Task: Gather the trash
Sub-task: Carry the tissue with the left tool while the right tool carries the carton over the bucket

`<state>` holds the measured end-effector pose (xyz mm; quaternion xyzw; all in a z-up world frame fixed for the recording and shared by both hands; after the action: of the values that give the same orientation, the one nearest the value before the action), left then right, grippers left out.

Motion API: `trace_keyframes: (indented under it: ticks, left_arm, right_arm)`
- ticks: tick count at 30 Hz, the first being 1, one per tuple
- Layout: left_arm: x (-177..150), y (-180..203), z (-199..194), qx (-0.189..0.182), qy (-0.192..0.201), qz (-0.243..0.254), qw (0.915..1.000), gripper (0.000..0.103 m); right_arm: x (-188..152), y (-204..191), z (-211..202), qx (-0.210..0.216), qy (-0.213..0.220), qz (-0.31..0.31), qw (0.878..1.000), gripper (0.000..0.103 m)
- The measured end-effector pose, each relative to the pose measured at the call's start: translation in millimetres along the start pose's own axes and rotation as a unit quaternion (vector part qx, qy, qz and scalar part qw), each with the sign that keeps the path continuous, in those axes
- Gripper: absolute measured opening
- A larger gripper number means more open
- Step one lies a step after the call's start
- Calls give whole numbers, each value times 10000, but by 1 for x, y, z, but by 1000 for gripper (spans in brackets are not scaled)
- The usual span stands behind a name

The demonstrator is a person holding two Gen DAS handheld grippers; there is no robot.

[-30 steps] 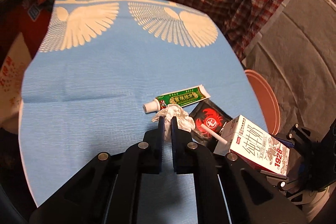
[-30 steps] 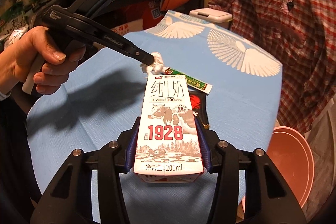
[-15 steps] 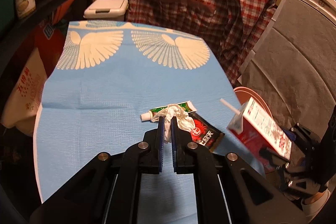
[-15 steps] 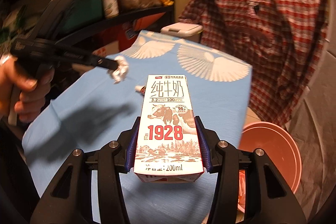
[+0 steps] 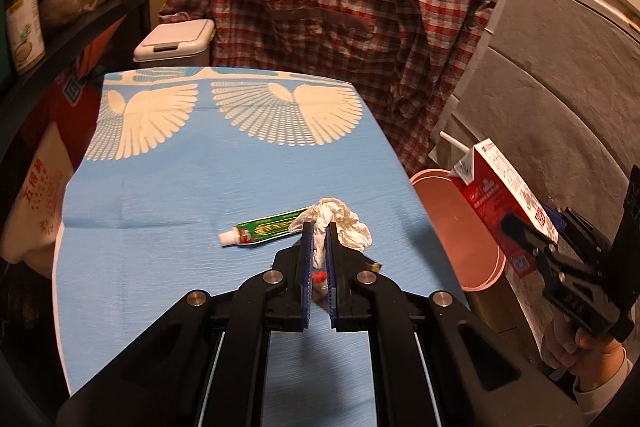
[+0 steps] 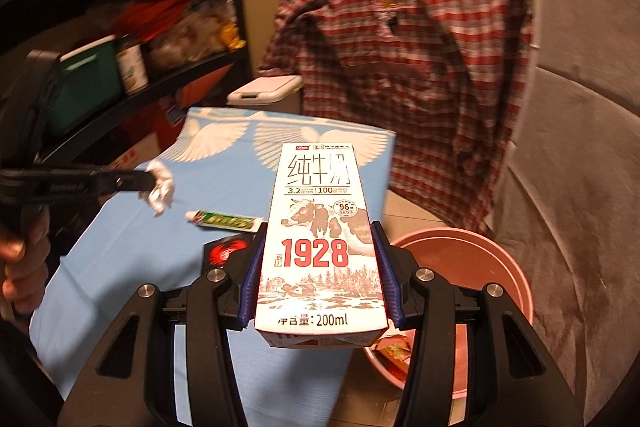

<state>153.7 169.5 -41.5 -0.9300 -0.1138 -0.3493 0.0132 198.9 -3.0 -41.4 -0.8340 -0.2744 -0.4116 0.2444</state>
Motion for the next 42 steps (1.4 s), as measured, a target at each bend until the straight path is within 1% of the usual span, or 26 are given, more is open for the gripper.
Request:
trace_keyframes:
  ticks: [3,12,17,24,32,42]
  left_arm:
    - [1,12,0,-26,25,80,10000,6]
    - [6,39,4,-76,50,214,9997,6]
    - [6,56,7,-118,44,283,9995,6]
    - [10,80,11,-224,13,359,9991,6]
    - [12,125,20,-444,-53,531,9976,6]
    - [6,178,44,-658,-293,706,9949,6]
  right_arm:
    - [2,14,-5,-155,77,168,9997,49]
    - [2,52,-15,-387,161,719,9965,49]
    - [4,70,-24,-491,250,970,9938,49]
    - [6,105,-41,-816,324,1317,9874,49]
    - [-2,130,-46,-1049,164,1580,9817,49]
    - [-18,143,-32,-1231,-266,1672,9778,49]
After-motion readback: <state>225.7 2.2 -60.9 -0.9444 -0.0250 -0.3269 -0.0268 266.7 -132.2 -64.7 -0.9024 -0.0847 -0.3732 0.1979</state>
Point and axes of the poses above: each gripper's, at about its wrist camera, not at the fingertips, and z roughly the way its jaws point, y to its right, x to its top, the point moved 9 cm from there along z, roughly the way its jaws point, and after that the axes turned 11 degrees about x, right-handed, at the moved point
